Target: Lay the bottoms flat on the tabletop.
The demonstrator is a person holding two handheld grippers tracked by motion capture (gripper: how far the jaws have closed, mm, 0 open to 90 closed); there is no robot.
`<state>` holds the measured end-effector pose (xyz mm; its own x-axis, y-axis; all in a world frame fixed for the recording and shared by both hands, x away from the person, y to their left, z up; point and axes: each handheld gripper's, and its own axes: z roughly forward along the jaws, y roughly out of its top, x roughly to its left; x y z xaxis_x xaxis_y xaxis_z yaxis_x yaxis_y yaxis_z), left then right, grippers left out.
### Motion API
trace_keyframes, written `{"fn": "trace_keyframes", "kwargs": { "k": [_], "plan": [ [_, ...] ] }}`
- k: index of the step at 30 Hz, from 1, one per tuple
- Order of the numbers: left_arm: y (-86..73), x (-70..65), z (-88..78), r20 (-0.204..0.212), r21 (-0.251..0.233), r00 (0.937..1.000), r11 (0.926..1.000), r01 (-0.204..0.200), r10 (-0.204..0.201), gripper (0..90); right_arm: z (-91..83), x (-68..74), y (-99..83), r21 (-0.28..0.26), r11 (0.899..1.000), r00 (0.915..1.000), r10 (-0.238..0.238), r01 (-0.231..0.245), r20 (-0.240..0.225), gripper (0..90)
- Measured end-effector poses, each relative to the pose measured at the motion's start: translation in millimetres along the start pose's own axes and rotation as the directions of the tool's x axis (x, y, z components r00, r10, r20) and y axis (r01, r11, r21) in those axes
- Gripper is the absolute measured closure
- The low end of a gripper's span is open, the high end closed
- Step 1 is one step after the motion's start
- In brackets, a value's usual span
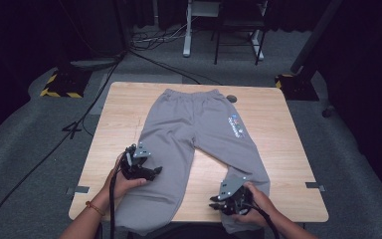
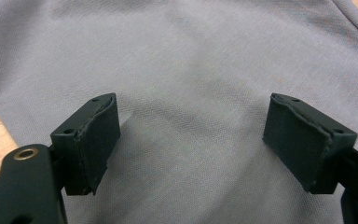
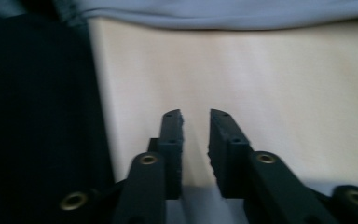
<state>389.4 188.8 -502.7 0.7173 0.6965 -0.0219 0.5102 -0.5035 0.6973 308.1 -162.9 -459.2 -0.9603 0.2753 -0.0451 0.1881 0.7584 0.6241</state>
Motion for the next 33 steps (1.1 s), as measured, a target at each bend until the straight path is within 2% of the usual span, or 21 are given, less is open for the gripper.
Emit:
{"fn": "trace_keyframes", "kwargs": {
  "k": [1, 3, 5, 6, 9, 10, 11, 13, 14, 15, 16, 19, 20, 21, 24, 28, 30, 33],
  "plan": [
    [0.2, -0.6, 0.2, 0.002, 0.001, 1.0000, 1.0000, -0.003, 0.003, 18.7, -3.6, -10.0, -3.7, -0.020, 0.998, 0.9977, 0.059, -0.059, 0.032, 72.5],
    [1.1, -2.4, 0.8, 0.007, 0.002, 0.9999, 0.9999, -0.016, 0.016, 18.7, -8.1, -30.5, -12.9, -0.026, 0.991, 0.9840, 0.137, -0.135, 0.114, 68.8],
    [2.0, -5.4, 1.8, 0.017, 0.001, 0.9995, 0.9997, -0.026, 0.026, 18.7, -8.6, -48.6, -23.1, -0.024, 0.981, 0.9735, 0.192, -0.190, 0.124, 67.5],
    [2.4, -7.4, 2.6, 0.022, 0.000, 0.9995, 0.9997, -0.023, 0.023, 18.7, -7.6, -55.2, -26.8, -0.017, 0.977, 0.9672, 0.212, -0.211, 0.141, 64.0],
    [4.1, -11.7, 4.1, 0.032, 0.001, 0.9988, 0.9993, -0.037, 0.037, 18.7, -3.7, -68.0, -31.9, -0.009, 0.965, 0.9449, 0.259, -0.263, 0.200, 54.7],
    [4.6, -12.4, 4.5, 0.033, 0.000, 0.9985, 0.9991, -0.043, 0.043, 18.7, -2.8, -71.9, -32.6, -0.016, 0.957, 0.9342, 0.285, -0.289, 0.214, 51.3],
    [5.1, -12.8, 4.8, 0.037, 0.003, 0.9981, 0.9988, -0.049, 0.049, 18.7, -2.1, -75.5, -33.0, -0.026, 0.949, 0.9223, 0.312, -0.315, 0.228, 51.8],
    [5.2, -13.1, 5.0, 0.040, 0.003, 0.9980, 0.9988, -0.049, 0.049, 18.7, 0.6, -80.5, -33.8, -0.020, 0.938, 0.9108, 0.340, -0.345, 0.234, 50.6],
    [5.2, -13.1, 5.0, 0.041, 0.003, 0.9980, 0.9988, -0.049, 0.049, 18.7, 3.1, -82.1, -34.6, -0.018, 0.931, 0.9082, 0.359, -0.364, 0.215, 50.8],
    [5.2, -13.1, 5.0, 0.040, 0.003, 0.9980, 0.9988, -0.049, 0.049, 18.7, 6.0, -82.0, -35.0, -0.006, 0.929, 0.9102, 0.364, -0.370, 0.198, 50.9],
    [5.2, -13.2, 5.0, 0.040, 0.003, 0.9980, 0.9988, -0.049, 0.049, 18.7, 7.4, -79.6, -34.3, -0.014, 0.932, 0.9109, 0.356, -0.361, 0.208, 54.7],
    [5.3, -14.1, 5.4, 0.038, 0.001, 0.9984, 0.9991, -0.041, 0.041, 18.6, 8.6, -72.0, -29.0, 0.006, 0.945, 0.9234, 0.319, -0.328, 0.213, 75.3],
    [5.4, -14.2, 5.5, 0.039, 0.001, 0.9984, 0.9991, -0.042, 0.042, 18.6, 8.7, -69.6, -27.6, 0.014, 0.949, 0.9302, 0.304, -0.313, 0.205, 82.1],
    [5.4, -14.2, 5.5, 0.039, 0.001, 0.9984, 0.9991, -0.042, 0.042, 18.6, 8.9, -67.0, -26.3, 0.021, 0.956, 0.9394, 0.284, -0.294, 0.192, 84.3],
    [5.5, -14.1, 5.6, 0.040, 0.002, 0.9983, 0.9991, -0.043, 0.042, 18.6, 11.0, -58.1, -21.4, 0.030, 0.967, 0.9583, 0.248, -0.254, 0.143, 85.9],
    [5.7, -14.3, 5.9, 0.042, 0.001, 0.9982, 0.9990, -0.044, 0.044, 18.6, 10.1, -40.7, -6.5, -0.001, 0.985, 0.9822, 0.169, -0.170, 0.081, 85.3],
    [6.0, -14.4, 6.2, 0.043, 0.000, 0.9981, 0.9990, -0.044, 0.044, 18.6, 8.4, -28.1, 3.8, -0.018, 0.993, 0.9918, 0.121, -0.120, 0.044, 85.1],
    [6.0, -14.5, 6.2, 0.043, 0.001, 0.9981, 0.9990, -0.045, 0.045, 18.6, 10.2, -9.0, 15.3, -0.031, 0.999, 0.9992, 0.041, -0.041, 0.002, 84.9]
  ]
}}
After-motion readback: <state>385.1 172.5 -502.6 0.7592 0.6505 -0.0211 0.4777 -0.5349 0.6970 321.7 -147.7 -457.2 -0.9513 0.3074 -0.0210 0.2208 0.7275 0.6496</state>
